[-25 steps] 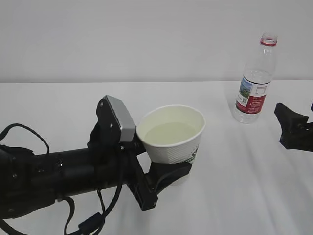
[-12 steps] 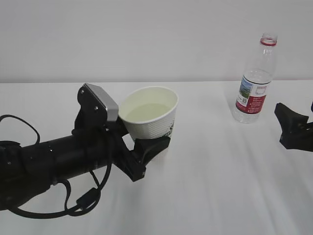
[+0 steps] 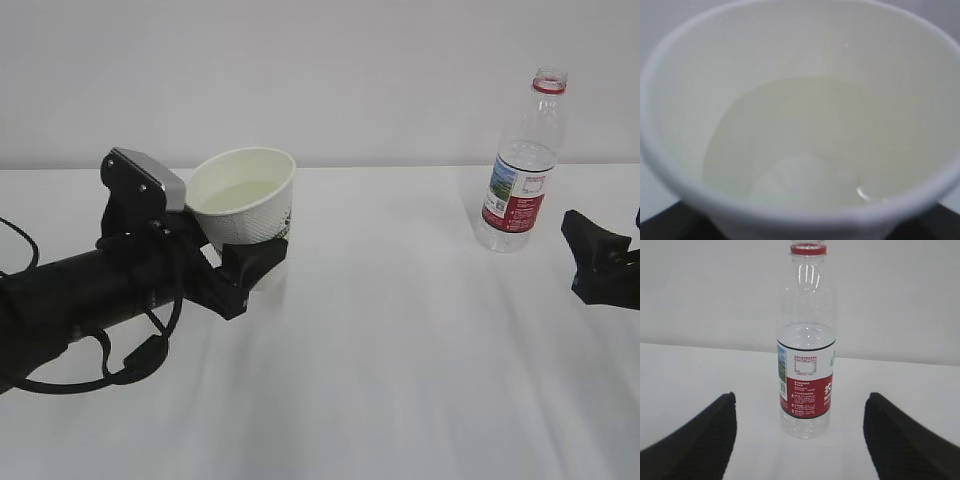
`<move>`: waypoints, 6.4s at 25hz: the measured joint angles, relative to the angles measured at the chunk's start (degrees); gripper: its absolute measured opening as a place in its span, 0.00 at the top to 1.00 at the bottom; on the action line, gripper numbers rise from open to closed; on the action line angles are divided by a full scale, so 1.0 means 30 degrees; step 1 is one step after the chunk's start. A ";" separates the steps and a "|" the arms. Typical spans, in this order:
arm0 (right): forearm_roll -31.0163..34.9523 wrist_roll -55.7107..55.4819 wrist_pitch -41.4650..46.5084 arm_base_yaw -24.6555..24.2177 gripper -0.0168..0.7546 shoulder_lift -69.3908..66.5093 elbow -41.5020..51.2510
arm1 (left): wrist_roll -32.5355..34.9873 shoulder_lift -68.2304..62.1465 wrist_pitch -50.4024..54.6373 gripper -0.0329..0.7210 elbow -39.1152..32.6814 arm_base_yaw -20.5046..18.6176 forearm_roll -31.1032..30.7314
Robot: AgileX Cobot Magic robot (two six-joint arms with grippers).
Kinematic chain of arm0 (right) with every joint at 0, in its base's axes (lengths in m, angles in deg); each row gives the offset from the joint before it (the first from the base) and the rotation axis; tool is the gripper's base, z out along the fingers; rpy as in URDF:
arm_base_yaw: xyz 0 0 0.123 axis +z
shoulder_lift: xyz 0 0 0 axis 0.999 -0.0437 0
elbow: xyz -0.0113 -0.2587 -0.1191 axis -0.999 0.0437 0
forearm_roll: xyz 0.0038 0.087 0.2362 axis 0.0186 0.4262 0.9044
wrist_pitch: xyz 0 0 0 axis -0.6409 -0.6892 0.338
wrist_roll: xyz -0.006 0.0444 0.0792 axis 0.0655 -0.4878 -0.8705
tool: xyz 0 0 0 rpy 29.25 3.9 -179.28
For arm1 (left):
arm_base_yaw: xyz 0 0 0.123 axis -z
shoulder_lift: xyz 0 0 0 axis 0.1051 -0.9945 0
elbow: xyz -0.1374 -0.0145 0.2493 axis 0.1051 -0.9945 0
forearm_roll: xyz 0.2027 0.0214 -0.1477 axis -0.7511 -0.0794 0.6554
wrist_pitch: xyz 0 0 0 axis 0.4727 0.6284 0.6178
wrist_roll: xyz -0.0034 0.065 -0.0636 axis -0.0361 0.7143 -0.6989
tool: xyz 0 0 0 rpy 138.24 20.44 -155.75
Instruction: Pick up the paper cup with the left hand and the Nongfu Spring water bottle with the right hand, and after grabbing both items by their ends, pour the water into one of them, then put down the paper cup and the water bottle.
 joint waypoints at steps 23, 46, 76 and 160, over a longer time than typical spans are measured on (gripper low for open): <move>0.0000 -0.0057 0.0000 0.0000 0.21 0.0000 0.0000 | 0.0040 0.0000 -0.0538 0.26 0.0000 -0.4899 0.1628; -0.0042 -0.0803 0.0000 0.0000 0.21 0.0000 0.0000 | 0.0153 -0.0649 -0.1514 0.26 0.0000 -0.7218 0.4634; -0.0534 -0.0904 0.0000 0.0000 0.21 0.0000 0.0000 | 0.1906 -0.2716 -0.2425 0.26 0.1201 -0.7237 0.7070; 0.0529 0.0419 0.2874 0.0000 0.21 0.2650 0.0072 | 0.1940 0.1403 -0.3114 0.13 -0.3093 -0.7237 0.6827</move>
